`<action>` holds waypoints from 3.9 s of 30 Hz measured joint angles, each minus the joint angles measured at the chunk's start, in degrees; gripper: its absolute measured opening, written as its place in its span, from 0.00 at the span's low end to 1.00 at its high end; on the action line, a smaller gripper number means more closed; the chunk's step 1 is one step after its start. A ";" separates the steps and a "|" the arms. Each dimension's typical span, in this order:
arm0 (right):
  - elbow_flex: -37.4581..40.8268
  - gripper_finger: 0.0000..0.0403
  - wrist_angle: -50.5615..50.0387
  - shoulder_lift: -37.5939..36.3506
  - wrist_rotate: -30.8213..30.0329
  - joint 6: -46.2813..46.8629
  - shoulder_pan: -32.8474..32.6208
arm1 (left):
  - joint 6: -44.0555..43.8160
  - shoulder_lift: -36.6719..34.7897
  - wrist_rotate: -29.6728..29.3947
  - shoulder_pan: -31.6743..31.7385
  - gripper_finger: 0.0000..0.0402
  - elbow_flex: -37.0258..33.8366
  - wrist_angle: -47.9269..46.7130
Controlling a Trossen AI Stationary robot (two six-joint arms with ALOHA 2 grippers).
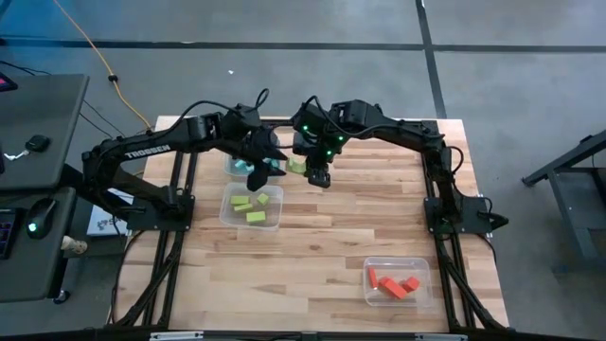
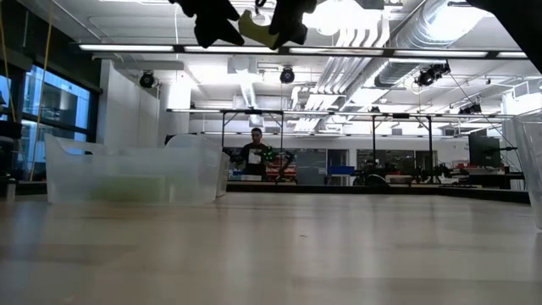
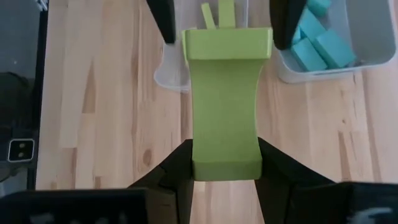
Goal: Sort & place blocks by color
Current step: Put the green block into the left transparent bin
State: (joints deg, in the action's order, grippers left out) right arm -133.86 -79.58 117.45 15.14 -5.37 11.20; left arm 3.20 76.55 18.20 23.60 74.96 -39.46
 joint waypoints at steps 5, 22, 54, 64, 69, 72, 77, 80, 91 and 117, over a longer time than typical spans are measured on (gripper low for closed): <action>0.01 0.28 1.72 0.00 0.04 0.27 0.00 | -1.73 0.00 -0.17 -0.12 0.44 0.00 1.48; 0.02 0.28 5.00 0.00 0.11 2.35 0.00 | -6.59 0.00 -0.20 -0.14 0.31 0.00 4.58; 0.08 0.55 5.14 -0.07 -3.50 7.20 0.25 | -1.07 0.00 -1.52 -0.12 0.05 -0.02 -8.58; 0.07 0.56 4.89 -0.07 -3.23 8.40 0.44 | -1.38 0.00 -3.85 -0.78 0.06 -2.70 -20.88; 0.07 0.56 4.87 -0.07 -3.22 8.40 0.44 | -2.62 0.18 -3.64 -1.72 0.06 -7.63 -18.78; 0.07 0.56 4.87 -0.07 -3.24 8.40 0.44 | -4.19 0.22 -3.37 -2.75 0.06 -11.01 -15.74; 0.07 0.56 4.87 -0.07 -5.73 8.40 0.43 | -4.53 0.25 -3.23 -3.84 0.07 -15.45 -10.92; 0.07 0.56 4.87 -0.07 -7.51 8.40 0.44 | -5.81 0.43 -2.78 -4.25 0.07 -17.97 -6.54; 0.07 0.56 4.87 -0.04 -8.63 8.03 0.46 | -8.15 3.86 -2.81 -4.28 0.07 -23.32 -0.84; 0.04 0.56 4.84 -0.02 -8.55 7.92 0.46 | -9.65 12.78 -1.47 -4.99 0.24 -23.52 3.27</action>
State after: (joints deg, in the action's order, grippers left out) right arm -133.82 -74.74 117.43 6.59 2.55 11.66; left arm -6.44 89.33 16.73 18.61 51.44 -36.18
